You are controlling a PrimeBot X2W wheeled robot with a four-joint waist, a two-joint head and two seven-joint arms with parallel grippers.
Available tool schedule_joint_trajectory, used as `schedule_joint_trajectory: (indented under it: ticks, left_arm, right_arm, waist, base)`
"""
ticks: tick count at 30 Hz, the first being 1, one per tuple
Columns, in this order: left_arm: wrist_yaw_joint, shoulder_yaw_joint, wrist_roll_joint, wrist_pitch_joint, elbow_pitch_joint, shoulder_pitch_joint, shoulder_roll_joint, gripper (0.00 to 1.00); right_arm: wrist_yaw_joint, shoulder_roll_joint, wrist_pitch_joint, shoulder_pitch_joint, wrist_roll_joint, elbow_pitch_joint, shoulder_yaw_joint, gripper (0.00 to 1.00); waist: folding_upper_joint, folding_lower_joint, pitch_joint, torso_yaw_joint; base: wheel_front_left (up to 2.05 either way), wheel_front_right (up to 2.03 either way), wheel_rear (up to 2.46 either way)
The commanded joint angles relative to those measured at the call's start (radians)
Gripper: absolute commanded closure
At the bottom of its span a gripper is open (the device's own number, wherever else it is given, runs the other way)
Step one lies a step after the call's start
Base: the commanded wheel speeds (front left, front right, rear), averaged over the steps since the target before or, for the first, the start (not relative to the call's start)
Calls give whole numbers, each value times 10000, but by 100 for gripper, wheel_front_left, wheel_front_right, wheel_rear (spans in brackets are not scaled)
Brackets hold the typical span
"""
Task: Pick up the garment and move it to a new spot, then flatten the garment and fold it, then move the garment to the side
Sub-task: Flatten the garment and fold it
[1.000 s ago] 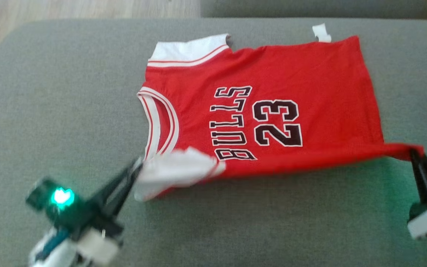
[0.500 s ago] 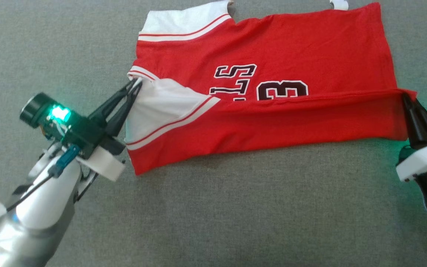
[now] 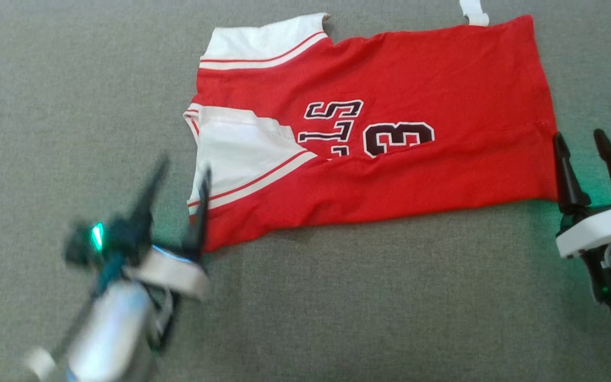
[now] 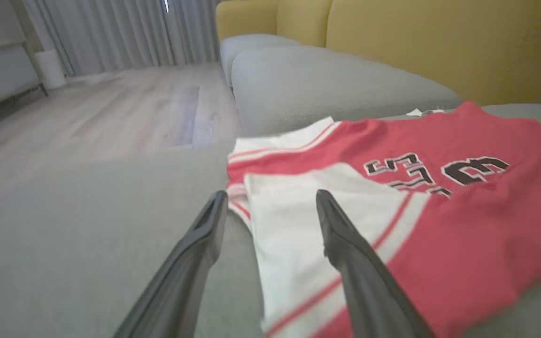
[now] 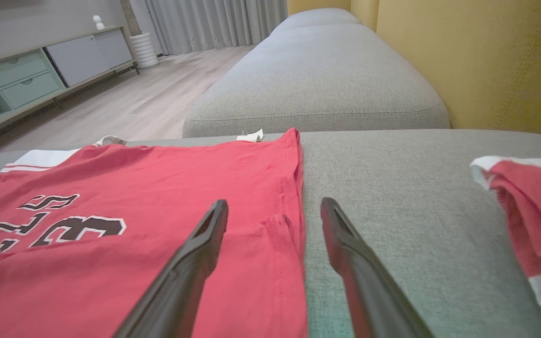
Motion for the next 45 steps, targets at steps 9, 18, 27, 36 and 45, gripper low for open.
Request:
schedule_joint_trajectory:
  ticks: [9, 18, 27, 36, 45]
  left_arm:
    - [661, 911, -1131, 96, 1182, 1256, -1006, 0]
    - [80, 761, -1560, 437, 2452, 914, -1233, 100]
    - [-323, 268, -1207, 191, 2137, 854, -1112, 100]
    - [-163, 253, -972, 91, 1759, 943, -667, 100]
    - [-38, 151, -912, 207, 1017, 1676, -197, 100]
  right_arm:
    - [65, 23, -268, 442, 131, -148, 63, 0]
    - [65, -45, -225, 520, 250, 390, 80, 0]
    - [65, 99, 726, 354, -215, 1660, -294, 0]
    - [65, 159, 2052, 522, -148, 1665, 34, 100]
    - [65, -569, 2586, 1507, 223, 210, 58, 100]
  waist:
    - [0, 1, -245, -78]
    - [0, 1, -416, 48]
    - [0, 1, -598, 334]
    - [0, 1, -881, 353]
    - [0, 1, -1346, -89]
  base:
    - [0, 0, 0]
    - [0, 0, 0]
    - [0, 0, 0]
    - [0, 0, 0]
    - [0, 0, 0]
